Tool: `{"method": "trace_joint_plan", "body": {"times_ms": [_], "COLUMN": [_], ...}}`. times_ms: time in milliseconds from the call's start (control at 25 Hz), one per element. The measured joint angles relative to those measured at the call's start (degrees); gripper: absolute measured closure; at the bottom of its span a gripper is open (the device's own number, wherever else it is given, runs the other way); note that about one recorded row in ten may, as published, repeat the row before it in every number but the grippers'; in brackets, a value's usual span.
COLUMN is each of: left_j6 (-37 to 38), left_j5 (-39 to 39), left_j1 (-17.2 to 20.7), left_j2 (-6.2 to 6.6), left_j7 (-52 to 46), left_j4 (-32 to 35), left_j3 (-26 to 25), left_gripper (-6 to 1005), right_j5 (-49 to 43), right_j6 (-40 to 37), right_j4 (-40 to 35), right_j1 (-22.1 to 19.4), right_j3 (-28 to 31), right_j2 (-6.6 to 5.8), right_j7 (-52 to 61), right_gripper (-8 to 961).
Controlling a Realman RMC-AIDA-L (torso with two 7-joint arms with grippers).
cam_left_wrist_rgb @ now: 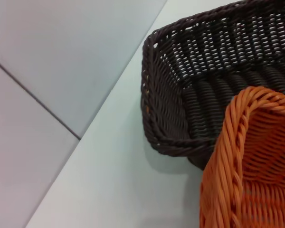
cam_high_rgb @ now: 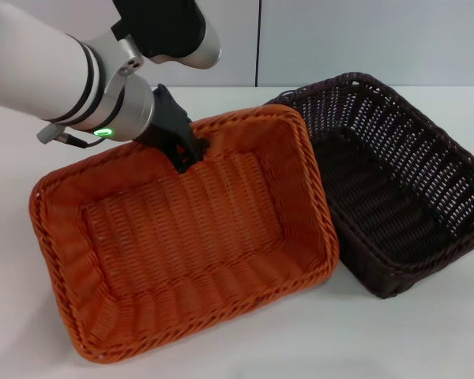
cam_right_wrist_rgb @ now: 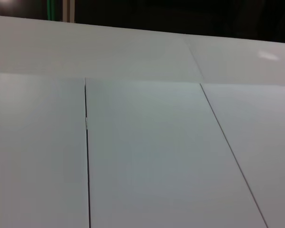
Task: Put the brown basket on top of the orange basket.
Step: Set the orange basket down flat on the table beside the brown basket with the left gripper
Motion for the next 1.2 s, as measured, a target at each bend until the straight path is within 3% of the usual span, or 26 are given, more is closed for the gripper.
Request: {"method": "trace_joint_plan", "body": {"times_ms": [800, 1200], "left_j6": [0.46, -0.36], "left_j5": [-0.60, -0.17], "left_j1": [-0.48, 0.65], "left_j2": [-0.04, 0.05], "left_j7": [-0.45, -0.48], "left_j4": [1.70, -3.02], "left_j3": [-3.13, -3.01], "left_gripper": [829, 429], "right_j5": [-0.33, -0.39], "right_j6": [1.06, -0.59], "right_j4": [-1.28, -1.00], "right_j1": [-0.21, -0.92], "right_j3": [-0.20, -0.21], "right_j2": [0.13, 0.32], "right_j7": [-0.08, -0.08], "right_gripper": [119, 119]}}
